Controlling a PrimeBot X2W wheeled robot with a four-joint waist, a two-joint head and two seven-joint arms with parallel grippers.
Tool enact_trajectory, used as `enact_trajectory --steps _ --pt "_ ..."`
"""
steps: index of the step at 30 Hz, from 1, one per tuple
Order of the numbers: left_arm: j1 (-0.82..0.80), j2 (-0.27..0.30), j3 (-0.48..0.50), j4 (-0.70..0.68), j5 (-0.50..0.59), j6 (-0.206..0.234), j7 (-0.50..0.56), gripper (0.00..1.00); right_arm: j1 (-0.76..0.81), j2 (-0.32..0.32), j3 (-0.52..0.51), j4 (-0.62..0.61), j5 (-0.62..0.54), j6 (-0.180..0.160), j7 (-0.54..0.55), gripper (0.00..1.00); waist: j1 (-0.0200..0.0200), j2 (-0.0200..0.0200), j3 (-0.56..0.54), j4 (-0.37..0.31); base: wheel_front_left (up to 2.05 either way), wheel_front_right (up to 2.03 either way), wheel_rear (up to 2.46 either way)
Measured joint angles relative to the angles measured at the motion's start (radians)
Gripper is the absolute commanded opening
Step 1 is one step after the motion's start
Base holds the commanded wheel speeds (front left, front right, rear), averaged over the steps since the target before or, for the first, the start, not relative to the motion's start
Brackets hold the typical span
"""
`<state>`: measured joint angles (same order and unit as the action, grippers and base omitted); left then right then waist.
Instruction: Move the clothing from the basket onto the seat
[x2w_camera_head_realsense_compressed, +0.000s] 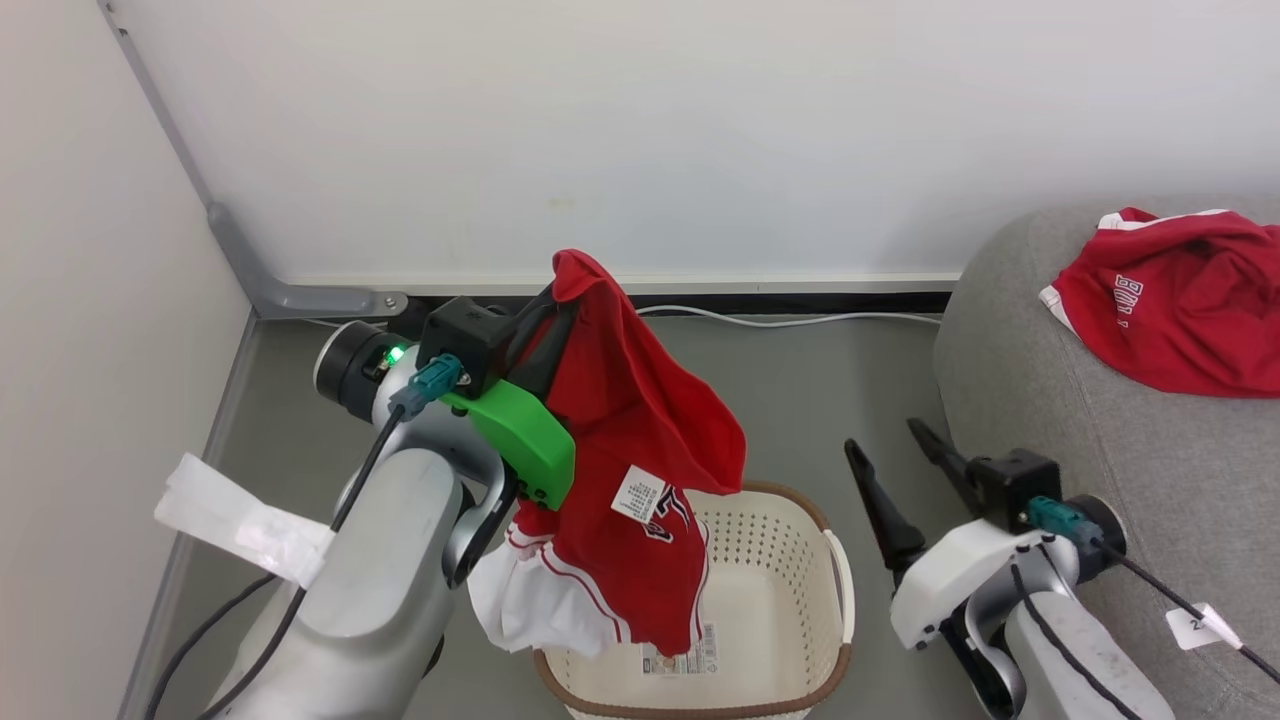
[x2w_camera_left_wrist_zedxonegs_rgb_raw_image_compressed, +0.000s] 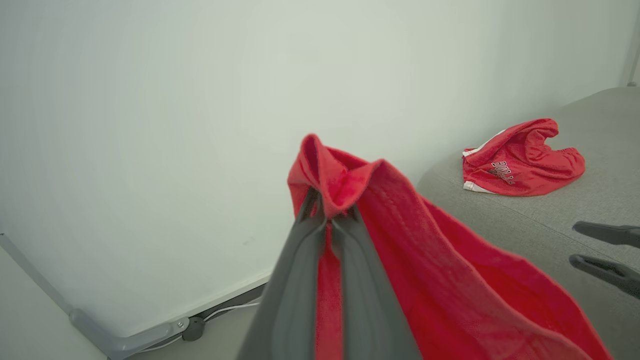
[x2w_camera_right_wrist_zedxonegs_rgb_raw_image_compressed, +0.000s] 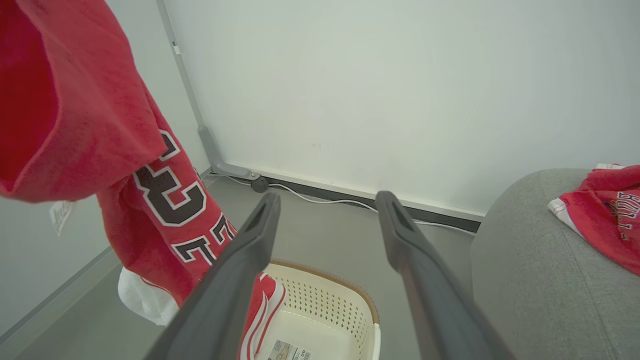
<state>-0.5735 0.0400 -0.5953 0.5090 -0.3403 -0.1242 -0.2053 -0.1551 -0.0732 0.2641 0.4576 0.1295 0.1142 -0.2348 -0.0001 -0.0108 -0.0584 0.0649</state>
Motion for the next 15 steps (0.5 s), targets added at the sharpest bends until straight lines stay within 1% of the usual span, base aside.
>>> enact_trajectory --steps 2,4,15 --pt "0.0 0.0 -0.008 -0.014 -0.004 0.0 0.008 0.0 -0.002 0.0 0.033 0.015 -0.006 0.001 0.011 1.0 0.0 0.0 -0.004 0.006 0.0 0.0 0.0" --pt "0.0 0.0 -0.019 -0.03 -0.007 0.0 0.017 0.0 -0.006 0.001 0.072 0.031 -0.014 0.009 0.02 1.0 0.0 0.0 -0.006 0.012 0.0 0.0 0.0" --pt "-0.025 -0.001 -0.087 -0.118 -0.026 0.0 0.066 0.0 -0.074 0.009 0.251 0.13 -0.026 0.01 0.048 1.0 0.0 0.0 -0.007 0.055 0.0 0.0 0.0"
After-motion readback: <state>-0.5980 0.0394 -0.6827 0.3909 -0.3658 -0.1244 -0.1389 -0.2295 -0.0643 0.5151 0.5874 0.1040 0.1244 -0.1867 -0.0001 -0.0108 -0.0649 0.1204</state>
